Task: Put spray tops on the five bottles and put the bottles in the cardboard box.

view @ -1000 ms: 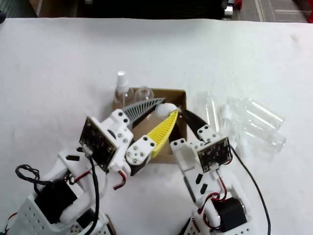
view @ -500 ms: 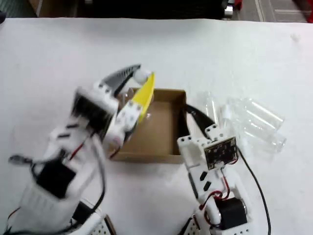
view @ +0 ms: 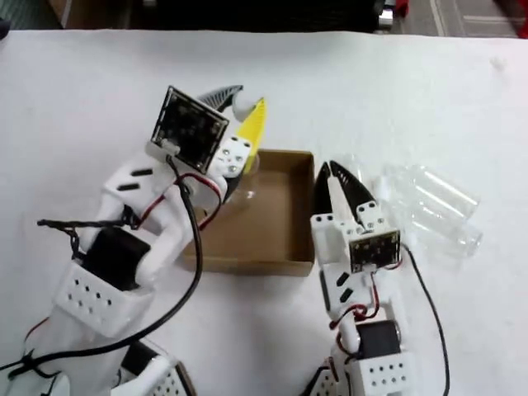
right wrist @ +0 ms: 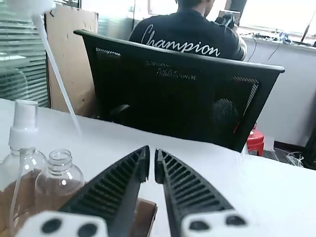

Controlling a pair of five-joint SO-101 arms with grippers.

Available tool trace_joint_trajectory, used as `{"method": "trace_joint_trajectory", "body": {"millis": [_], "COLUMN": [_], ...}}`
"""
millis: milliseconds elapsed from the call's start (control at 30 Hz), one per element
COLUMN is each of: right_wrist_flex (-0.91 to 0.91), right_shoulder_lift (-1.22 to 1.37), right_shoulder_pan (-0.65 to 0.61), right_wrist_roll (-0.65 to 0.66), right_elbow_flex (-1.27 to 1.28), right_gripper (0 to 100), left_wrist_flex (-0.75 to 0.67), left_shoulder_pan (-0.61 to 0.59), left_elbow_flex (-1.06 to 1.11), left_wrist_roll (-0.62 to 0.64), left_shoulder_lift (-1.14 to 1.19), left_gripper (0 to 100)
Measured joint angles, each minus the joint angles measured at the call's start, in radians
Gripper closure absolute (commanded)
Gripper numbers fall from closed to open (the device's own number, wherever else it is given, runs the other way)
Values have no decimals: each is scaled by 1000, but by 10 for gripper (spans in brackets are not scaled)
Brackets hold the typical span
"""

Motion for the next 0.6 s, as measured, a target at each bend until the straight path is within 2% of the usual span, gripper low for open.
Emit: {"method": "trace_joint_trajectory", "body": {"millis": [267, 600], "right_wrist_flex": [0, 0], "right_shoulder_lift": [0, 0], "right_shoulder_pan": [-2, -5], "right_wrist_roll": [0, 0], "right_elbow_flex": [0, 0], "right_gripper": [984, 984], "left_wrist_flex": [198, 207], "left_shoulder_pan": [-28, -29], "left_elbow_flex": [-158, -163], "left_wrist_roll": [0, 0], "left_shoulder_lift": [0, 133], "left_gripper": [976, 976]}}
